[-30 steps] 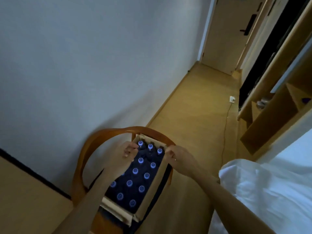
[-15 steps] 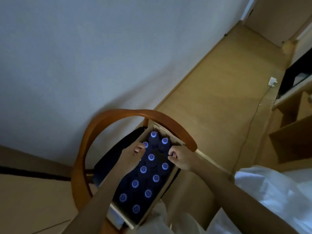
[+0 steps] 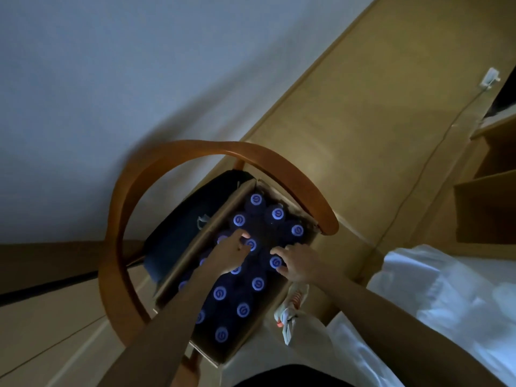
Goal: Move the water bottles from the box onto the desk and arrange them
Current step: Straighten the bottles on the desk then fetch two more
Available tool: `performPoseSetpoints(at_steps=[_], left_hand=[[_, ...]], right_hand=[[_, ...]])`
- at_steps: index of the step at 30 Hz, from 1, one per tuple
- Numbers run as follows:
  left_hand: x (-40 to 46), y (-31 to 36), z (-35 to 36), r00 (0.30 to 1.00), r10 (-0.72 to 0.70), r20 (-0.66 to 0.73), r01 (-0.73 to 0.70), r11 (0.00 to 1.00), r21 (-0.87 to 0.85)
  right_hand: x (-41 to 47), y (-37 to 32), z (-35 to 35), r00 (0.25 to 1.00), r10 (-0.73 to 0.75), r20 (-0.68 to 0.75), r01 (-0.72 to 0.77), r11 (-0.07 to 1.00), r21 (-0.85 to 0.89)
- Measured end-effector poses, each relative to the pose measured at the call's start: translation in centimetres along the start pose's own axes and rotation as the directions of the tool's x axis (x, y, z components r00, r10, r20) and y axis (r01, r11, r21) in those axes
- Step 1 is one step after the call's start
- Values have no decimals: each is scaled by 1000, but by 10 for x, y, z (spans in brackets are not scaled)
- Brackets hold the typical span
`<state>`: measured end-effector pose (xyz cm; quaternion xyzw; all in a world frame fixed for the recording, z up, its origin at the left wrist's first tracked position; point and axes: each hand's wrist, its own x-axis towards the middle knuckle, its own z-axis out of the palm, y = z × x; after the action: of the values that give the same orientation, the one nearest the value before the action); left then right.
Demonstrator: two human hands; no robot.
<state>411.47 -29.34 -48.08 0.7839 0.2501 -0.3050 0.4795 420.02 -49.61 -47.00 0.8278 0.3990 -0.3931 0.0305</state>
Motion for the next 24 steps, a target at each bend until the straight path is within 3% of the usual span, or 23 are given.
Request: performPoseSetpoints(at_steps=[5, 12, 19, 24], left_hand=[[14, -1, 10, 992, -45, 117, 30, 991, 128], [23, -2, 22, 995, -63, 72, 53, 989, 137], [12, 1, 32, 996, -21, -89, 31, 993, 115], [-7, 1, 30, 972, 16, -232, 2, 997, 78]], right_hand=[[12, -6, 9, 996, -20, 83, 23, 999, -38], [25, -4, 4, 991, -3, 134, -14, 992, 123], [17, -1, 1, 1000, -15, -26, 18, 995, 98], [-10, 13, -13, 981, -23, -193, 75, 960, 270]])
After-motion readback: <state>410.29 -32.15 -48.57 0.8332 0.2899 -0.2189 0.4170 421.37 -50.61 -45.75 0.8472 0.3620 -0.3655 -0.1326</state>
